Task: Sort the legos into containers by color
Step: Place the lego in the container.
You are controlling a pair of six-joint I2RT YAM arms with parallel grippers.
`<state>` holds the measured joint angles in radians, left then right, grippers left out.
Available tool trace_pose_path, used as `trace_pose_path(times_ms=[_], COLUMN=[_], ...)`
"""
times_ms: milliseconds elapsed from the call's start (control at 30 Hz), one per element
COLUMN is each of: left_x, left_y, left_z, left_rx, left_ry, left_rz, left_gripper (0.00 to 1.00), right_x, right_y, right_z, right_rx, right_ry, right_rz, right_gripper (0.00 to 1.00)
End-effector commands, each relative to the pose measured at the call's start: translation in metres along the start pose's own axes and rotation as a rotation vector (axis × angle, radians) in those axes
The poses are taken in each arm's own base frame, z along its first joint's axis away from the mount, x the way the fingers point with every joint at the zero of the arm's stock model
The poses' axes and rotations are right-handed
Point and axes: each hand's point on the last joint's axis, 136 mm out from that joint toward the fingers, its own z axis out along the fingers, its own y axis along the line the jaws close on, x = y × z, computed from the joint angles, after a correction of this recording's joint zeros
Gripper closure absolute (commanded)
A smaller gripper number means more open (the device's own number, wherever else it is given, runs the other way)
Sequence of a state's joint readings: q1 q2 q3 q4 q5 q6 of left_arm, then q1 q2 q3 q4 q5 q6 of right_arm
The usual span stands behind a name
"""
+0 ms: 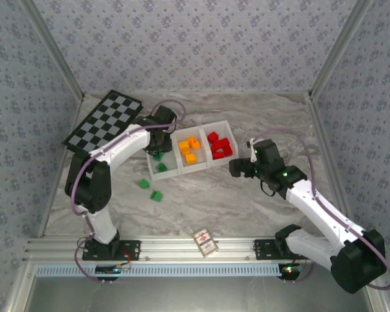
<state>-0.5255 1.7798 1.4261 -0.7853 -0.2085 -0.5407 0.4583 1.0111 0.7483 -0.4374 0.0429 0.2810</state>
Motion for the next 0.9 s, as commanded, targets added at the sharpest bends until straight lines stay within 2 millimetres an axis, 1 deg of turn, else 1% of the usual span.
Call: trace_pose_path(times_ms=[0,100,167,267,367,400,467,533,600,733,800,867], left_x=[-0.008,-0.013,-0.014,-0.013,-0.003,0.003,0.019,0.042,0.068,0.121,0.141,0.155], left_y=[-0.002,-0.002,-0.002,0.002,0.008,0.011,0.015,0.019,0.020,0.024,0.024,0.025], left_z=[-0.012,-0.025,-0.035,-0.051,-0.071,-0.078,-0.090,-0.098,-0.101,-0.094,-0.088,-0.081], left_rx=[0.024,0.049,0.071,0.093,0.119,0.126,0.147,0.168,0.184,0.199,0.202,0.191], left_ry=[-0.037,-0.081,-0.107,-0.134,-0.153,-0.160,-0.174,-0.178,-0.171,-0.108,-0.069,-0.037], left_rz=[0.000,-0.006,0.000,0.008,0.015,0.014,0.012,0.011,0.018,0.035,0.075,0.124], left_gripper=[0.53,0.41,0.35,0.31,0.30,0.29,0.28,0.28,0.27,0.24,0.22,0.22], right_x=[0.009,0.009,0.008,0.008,0.007,0.007,0.008,0.009,0.008,0.004,0.003,0.003], right_y=[-0.004,-0.003,-0.003,-0.004,-0.004,-0.004,-0.005,-0.004,-0.003,-0.001,0.000,0.000], right_z=[-0.004,-0.005,-0.004,-0.003,-0.004,-0.004,-0.002,-0.001,0.001,0.004,0.006,0.008], right_rx=[0.002,-0.005,-0.007,-0.006,-0.003,-0.004,-0.003,-0.009,-0.019,-0.031,-0.031,-0.034], right_ry=[0.018,0.015,0.016,0.016,0.009,0.011,0.012,0.010,0.002,-0.011,-0.012,-0.007], right_rz=[-0.013,-0.005,0.001,0.005,0.006,0.005,0.007,0.010,0.015,0.022,0.022,0.024], right_gripper=[0.00,0.00,0.00,0.00,0.00,0.00,0.00,0.00,0.00,0.00,0.00,0.00])
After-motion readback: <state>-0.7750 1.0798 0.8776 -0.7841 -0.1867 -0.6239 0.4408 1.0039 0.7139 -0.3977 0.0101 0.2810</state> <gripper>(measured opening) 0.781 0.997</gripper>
